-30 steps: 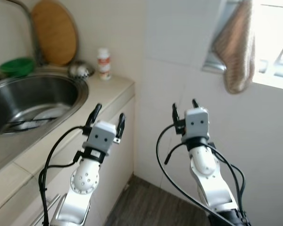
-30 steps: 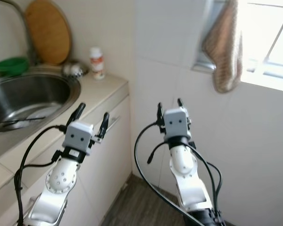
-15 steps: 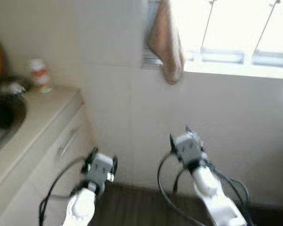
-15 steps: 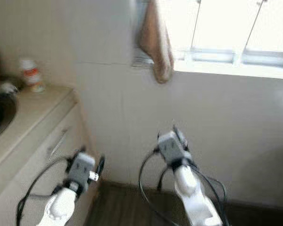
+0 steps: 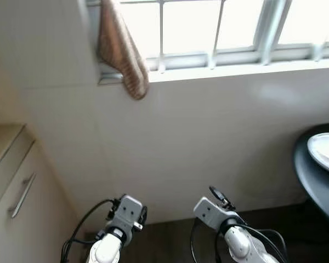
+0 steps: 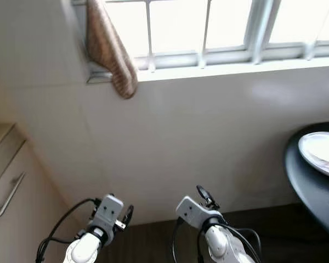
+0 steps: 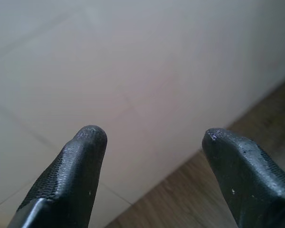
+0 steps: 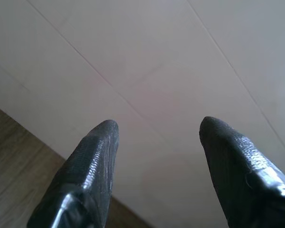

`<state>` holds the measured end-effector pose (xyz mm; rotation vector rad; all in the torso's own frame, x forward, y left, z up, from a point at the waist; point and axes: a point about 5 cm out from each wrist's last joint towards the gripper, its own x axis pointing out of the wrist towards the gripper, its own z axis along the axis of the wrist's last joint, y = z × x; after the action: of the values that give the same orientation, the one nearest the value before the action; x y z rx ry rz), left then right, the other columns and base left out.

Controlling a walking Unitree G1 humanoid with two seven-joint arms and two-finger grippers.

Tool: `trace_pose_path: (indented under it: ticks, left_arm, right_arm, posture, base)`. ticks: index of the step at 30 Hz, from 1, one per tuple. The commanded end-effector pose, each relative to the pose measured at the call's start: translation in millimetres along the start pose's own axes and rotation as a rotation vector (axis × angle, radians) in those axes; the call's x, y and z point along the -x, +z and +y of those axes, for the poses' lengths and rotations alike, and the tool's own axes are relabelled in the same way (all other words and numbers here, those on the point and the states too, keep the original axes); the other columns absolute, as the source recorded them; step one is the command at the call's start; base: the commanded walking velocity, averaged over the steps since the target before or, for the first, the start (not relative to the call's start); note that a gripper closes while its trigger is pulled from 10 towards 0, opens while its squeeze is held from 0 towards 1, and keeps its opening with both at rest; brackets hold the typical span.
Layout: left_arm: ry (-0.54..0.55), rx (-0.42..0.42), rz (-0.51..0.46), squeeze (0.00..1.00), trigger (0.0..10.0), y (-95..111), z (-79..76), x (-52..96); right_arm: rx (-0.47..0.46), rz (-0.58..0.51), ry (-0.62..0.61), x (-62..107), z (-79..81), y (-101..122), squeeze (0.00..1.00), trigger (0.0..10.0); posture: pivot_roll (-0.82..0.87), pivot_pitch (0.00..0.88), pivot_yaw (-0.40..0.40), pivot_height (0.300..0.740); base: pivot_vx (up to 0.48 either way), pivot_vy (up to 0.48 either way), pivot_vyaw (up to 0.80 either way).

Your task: Kitchen organization

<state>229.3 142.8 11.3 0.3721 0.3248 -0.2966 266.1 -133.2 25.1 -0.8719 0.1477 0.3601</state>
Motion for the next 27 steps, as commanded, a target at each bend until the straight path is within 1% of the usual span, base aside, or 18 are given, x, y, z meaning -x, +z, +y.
trace_pose_path:
  ticks: [1,4,6,10,11,12,16,18,22,27]
  left_arm:
    - [0.000,0.000,0.012,0.00,10.0,-1,1.7,-1.2]
    - [0.005,0.003,0.007,0.00,10.0,-1,2.5,-1.6]
    - [0.004,-0.013,0.004,0.00,10.0,-1,2.9,-2.8]
    - [0.006,-0.014,0.003,0.00,10.0,-1,3.1,-3.1]
    - [0.009,-0.017,0.000,0.00,10.0,-1,3.5,-3.3]
    - [0.011,-0.018,-0.001,0.00,10.0,0,3.6,-3.3]
    - [0.026,-0.030,-0.012,0.00,10.0,1,4.2,-3.8]
    - [0.033,-0.032,-0.016,0.00,10.0,1,4.2,-4.4]
    - [0.040,-0.033,-0.019,0.00,10.0,2,3.6,-4.9]
    - [0.047,-0.030,-0.023,0.00,10.0,3,2.7,-5.4]
  right_arm:
    - [0.006,-0.006,0.000,-1.9,-0.2,1,0.00,10.0]
    - [-0.008,-0.015,-0.021,-3.3,-1.8,3,0.00,10.0]
    - [-0.030,-0.051,-0.064,-4.2,-7.4,7,0.00,10.0]
    - [-0.042,-0.087,-0.095,-3.2,-11.0,11,0.00,10.0]
    - [-0.083,-0.125,-0.120,-2.1,-14.8,16,0.00,10.0]
    - [-0.098,-0.137,-0.128,-1.8,-16.1,17,0.00,10.0]
    - [-0.143,-0.188,-0.168,-2.2,-23.3,25,0.00,10.0]
    - [-0.149,-0.230,-0.190,-3.3,-27.1,32,0.00,10.0]
    - [-0.175,-0.258,-0.206,-5.8,-30.7,39,0.00,10.0]
    - [-0.152,-0.292,-0.220,-10.7,-35.2,48,0.00,10.0]
  posture:
    - [-0.04,0.000,0.028,0.740]
    - [-0.04,0.000,0.030,0.740]
    - [-0.04,0.000,0.031,0.740]
    - [-0.04,0.000,0.031,0.740]
    - [-0.04,0.000,0.032,0.740]
    - [-0.04,0.000,0.032,0.740]
    - [-0.04,0.000,0.032,0.740]
    - [-0.04,0.000,0.030,0.740]
    - [-0.04,0.000,0.026,0.740]
    - [-0.03,0.000,0.021,0.740]
  base:
    - [0.000,0.000,-0.75]
    - [0.000,0.000,-0.76]
    - [0.000,0.000,-0.78]
    - [0.000,0.000,-0.78]
    - [0.000,0.000,-0.74]
    - [0.000,0.000,-0.74]
    - [0.000,0.000,0.00]
    - [0.000,-0.480,0.00]
    - [0.000,-0.480,0.00]
    - [0.000,-0.480,0.00]
